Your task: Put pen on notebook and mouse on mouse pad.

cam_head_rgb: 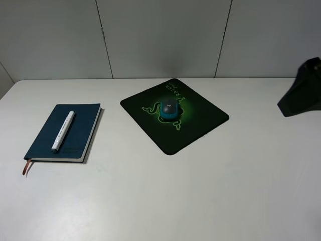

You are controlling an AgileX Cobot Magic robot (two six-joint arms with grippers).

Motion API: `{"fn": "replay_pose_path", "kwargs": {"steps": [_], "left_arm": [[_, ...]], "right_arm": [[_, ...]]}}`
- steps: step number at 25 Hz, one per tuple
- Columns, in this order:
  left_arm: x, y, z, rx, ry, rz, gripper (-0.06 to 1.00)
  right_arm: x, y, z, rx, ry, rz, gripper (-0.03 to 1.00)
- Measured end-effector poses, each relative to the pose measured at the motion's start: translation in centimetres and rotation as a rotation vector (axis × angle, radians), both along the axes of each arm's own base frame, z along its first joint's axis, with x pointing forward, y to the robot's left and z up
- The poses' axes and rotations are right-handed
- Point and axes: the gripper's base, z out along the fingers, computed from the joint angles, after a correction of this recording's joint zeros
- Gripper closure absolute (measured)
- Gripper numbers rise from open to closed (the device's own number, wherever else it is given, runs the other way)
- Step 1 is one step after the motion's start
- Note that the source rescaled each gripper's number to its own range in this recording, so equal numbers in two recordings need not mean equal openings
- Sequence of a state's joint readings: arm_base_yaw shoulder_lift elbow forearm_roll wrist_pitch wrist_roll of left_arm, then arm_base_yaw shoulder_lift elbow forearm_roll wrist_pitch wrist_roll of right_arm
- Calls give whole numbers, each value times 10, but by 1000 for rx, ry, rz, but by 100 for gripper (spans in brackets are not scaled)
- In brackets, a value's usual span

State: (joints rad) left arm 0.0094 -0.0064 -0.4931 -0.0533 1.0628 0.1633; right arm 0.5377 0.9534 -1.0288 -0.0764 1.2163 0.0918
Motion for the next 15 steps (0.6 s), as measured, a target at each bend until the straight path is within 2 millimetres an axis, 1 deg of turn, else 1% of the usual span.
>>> {"fn": "replay_pose_path", "kwargs": {"steps": [7,9,12,15], "left_arm": [[0,0,0,0,0,0,-6],[0,0,0,2,0,1,-6],[0,0,0,1,0,0,-6],[0,0,0,1,0,0,-6]], "right_arm": [[-53,-32,8,91,-146,-1,-3],[-67,-42,10,123,-194,-26,-3],[-88,-60,10,154,-279,-129,-3],[-109,-73,4,163,-358,-267,-3]]}}
